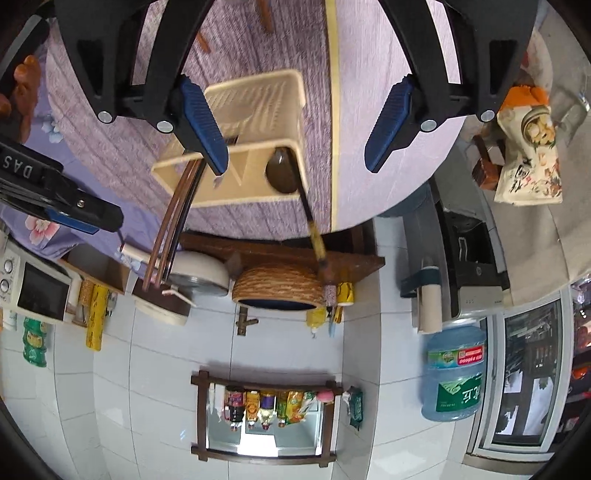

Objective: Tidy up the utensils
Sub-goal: 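Open both tools to drop the chopsticks into the holder, then move both tools down to the remaining wooden chopsticks on the table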

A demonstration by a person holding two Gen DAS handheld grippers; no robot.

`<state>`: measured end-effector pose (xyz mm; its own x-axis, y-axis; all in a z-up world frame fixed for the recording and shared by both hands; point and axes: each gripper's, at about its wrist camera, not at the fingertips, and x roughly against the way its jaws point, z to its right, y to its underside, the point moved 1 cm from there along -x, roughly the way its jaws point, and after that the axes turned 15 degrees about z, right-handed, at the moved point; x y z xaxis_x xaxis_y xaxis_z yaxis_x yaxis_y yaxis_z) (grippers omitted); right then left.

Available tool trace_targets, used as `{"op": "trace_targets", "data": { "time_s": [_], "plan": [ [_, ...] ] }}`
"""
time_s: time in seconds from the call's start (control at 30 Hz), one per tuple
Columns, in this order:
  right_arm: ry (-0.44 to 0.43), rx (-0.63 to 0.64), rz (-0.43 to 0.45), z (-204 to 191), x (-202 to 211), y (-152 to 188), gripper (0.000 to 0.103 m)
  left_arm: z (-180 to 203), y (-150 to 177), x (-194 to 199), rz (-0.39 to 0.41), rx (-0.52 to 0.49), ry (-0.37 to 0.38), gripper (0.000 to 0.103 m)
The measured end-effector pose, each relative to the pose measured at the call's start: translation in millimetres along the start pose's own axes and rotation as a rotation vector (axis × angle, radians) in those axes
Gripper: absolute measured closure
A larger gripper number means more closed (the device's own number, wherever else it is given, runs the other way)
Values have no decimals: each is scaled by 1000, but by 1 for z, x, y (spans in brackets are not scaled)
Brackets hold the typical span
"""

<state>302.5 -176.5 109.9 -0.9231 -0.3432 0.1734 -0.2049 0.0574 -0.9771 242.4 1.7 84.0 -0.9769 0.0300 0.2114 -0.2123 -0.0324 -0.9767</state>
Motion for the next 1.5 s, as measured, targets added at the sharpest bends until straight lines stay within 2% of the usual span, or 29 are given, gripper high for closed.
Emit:
{"op": "trace_targets", "data": {
  "time_s": [0.2,0.47,0.63,0.8,0.97,1.03,1.1,1.2,1.33,1.5],
  "plan": [
    [18,58,-132,-4,3,51,45,-14,45,-1,-135,36,-13,29],
    [2,41,-344,-8,-3,136,45,-15,103,-1,-285,54,7,49],
    [0,39,-431,-17,-10,167,51,-14,124,-4,-344,58,10,53],
    [11,65,-472,-25,-18,181,59,-12,132,-3,-363,36,1,53],
    [11,64,-503,-29,-25,188,61,-14,135,-5,-374,28,-2,54],
    [13,71,-520,-30,-30,189,66,-14,136,-6,-376,29,-4,54],
    [18,86,-533,-33,-35,191,67,-15,136,-7,-380,26,-4,54],
    [28,103,-533,-36,-37,191,68,-13,137,-8,-385,18,2,54],
    [23,118,-535,-38,-39,190,78,-10,137,-10,-390,19,11,54],
    [9,127,-538,-34,-39,189,85,-4,137,-13,-401,24,23,54]
  ]
}}
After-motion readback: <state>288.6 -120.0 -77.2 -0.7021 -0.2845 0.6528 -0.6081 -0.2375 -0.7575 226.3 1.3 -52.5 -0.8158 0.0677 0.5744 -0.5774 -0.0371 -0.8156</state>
